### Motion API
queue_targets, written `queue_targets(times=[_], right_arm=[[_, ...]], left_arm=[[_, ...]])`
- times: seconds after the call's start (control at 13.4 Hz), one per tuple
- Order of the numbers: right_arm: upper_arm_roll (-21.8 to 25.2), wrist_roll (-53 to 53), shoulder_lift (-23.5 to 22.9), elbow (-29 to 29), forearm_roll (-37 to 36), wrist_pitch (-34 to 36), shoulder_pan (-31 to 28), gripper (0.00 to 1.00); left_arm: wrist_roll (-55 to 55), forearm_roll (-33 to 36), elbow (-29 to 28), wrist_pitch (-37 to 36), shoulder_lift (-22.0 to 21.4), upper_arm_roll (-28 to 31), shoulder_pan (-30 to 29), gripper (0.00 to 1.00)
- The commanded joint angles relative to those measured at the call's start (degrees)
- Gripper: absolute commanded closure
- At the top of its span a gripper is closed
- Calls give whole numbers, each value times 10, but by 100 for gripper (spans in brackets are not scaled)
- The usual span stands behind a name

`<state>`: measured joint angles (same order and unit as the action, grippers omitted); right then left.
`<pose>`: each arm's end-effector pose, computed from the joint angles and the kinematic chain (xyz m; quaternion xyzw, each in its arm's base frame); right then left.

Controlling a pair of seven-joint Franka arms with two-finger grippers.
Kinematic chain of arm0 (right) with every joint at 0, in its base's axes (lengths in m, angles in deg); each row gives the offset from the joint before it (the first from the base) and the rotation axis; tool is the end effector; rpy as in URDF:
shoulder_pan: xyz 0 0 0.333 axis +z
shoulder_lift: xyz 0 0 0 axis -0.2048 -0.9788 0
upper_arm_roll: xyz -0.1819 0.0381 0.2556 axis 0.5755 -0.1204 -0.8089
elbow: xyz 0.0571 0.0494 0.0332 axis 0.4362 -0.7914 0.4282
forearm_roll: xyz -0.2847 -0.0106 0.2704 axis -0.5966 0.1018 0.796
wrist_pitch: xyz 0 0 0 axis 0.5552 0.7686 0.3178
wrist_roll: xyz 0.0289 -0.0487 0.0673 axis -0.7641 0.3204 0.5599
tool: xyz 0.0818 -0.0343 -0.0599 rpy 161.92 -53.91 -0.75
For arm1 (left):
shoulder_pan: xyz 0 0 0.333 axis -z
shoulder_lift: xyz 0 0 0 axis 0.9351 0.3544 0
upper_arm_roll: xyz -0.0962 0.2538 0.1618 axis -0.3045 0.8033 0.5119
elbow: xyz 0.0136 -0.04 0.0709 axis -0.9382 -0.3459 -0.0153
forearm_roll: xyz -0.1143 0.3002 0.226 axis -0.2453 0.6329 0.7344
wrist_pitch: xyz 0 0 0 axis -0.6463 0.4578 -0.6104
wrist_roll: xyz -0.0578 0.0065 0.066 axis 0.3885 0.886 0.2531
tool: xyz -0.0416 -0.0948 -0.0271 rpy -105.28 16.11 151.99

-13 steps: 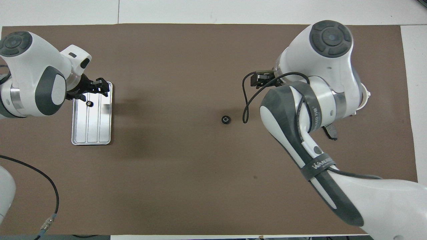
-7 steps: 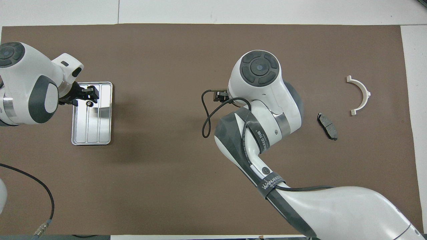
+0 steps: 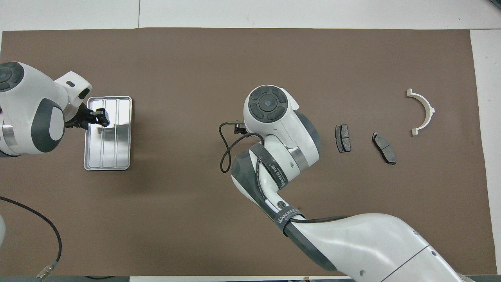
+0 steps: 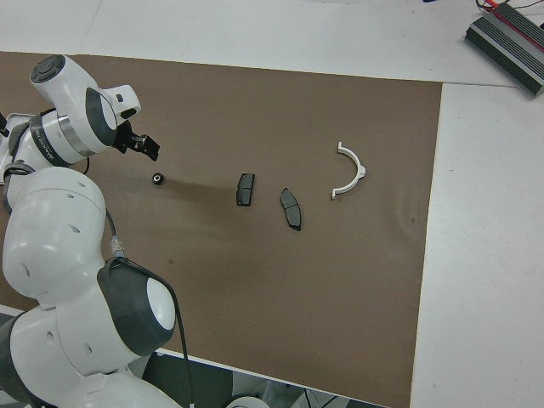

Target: Place bearing gear from tray to pile

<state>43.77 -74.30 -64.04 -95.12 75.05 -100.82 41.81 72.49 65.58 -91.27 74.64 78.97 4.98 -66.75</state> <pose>0.5741 0.3657 0.3375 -0.9988 0.0482 -0.0028 0.0019 0.6206 0.0156 0.3226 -0.9982 -0.0400 0.0293 0.0324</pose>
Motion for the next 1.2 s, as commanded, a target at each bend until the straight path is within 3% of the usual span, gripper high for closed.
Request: queue_targets(times=[0.0, 0.52, 1.12], right_arm=[[1, 5, 16, -46, -11, -28, -1, 3], [-3, 57, 35, -97, -10, -50, 10, 0], [-3, 104, 36, -127, -10, -96, -22, 0]], left_arm=[[4, 7, -25, 24, -18, -2, -1, 44], [35, -10, -40, 70, -11, -4, 2, 44], [38, -37, -45, 94, -4, -4, 2, 45]])
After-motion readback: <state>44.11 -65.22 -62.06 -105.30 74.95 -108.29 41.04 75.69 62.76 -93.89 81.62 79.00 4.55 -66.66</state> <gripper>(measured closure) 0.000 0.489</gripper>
